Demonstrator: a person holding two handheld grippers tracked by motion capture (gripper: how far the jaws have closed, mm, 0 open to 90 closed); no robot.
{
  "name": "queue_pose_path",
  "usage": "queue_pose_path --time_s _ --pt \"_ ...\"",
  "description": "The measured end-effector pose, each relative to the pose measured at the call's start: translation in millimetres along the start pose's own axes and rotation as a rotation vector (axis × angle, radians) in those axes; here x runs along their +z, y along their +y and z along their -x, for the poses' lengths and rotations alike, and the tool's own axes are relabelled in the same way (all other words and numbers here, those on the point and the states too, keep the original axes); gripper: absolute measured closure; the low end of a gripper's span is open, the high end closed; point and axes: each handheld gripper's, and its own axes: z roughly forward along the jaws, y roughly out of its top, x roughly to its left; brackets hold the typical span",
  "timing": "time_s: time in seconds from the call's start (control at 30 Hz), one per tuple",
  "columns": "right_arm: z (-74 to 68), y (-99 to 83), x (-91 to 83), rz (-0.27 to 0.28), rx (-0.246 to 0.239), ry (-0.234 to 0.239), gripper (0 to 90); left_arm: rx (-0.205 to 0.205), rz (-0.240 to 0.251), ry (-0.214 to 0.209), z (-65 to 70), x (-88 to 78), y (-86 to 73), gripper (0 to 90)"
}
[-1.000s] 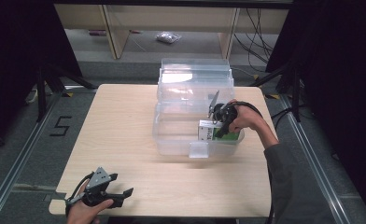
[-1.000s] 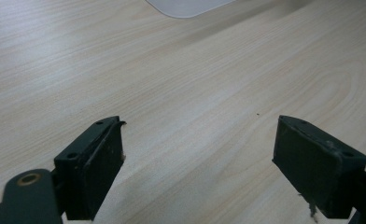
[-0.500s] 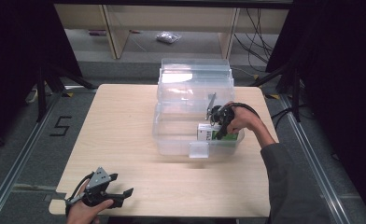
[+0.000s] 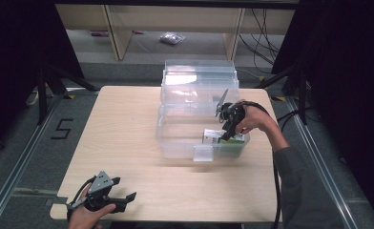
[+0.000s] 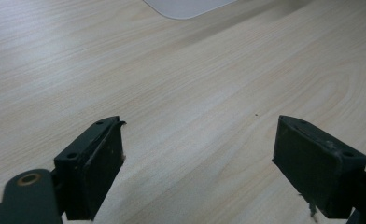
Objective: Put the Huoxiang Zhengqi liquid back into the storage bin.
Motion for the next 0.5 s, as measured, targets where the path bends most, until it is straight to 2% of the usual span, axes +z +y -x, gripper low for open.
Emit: queue_pose_path --time_s 0.03,0.07,0.17,0.2,0.3,0.33,0.4,0.5 --pt "0.0 -0.8 -2.0 -0.003 0.015 -0.004 48.8 0.001 0.0 0.0 0.1 0.1 0.0 15.4" --pt "-1.7 -1.4 -4.5 -0.009 0.051 -0.01 48.4 0.005 -0.004 0.0 -0.2 -0.3 0.1 15.4" --pt "-3.9 -3.2 -12.9 0.024 0.114 -0.023 47.1 0.0 -0.006 0.004 0.0 -0.2 0.2 15.4" --pt "-2.0 -3.9 -16.0 0.04 0.081 -0.028 46.4 0.001 -0.005 0.001 -0.1 -0.2 0.1 15.4" --pt "-4.0 -4.7 -25.6 0.051 0.093 -0.051 43.5 -0.001 -0.004 0.002 -0.1 -0.3 0.3 15.4" --pt "-5.4 -4.9 -29.2 0.068 0.113 -0.054 42.7 -0.001 -0.003 0.002 -0.1 -0.3 0.3 15.4" --pt "-7.9 -4.8 -35.1 0.1 0.114 -0.053 42.2 -0.001 -0.004 0.003 -0.2 -0.5 0.3 15.4" --pt "-12.5 -5.1 -41.1 0.116 0.13 -0.071 39.1 0.003 -0.002 0.001 -0.6 -0.6 0.5 15.4"
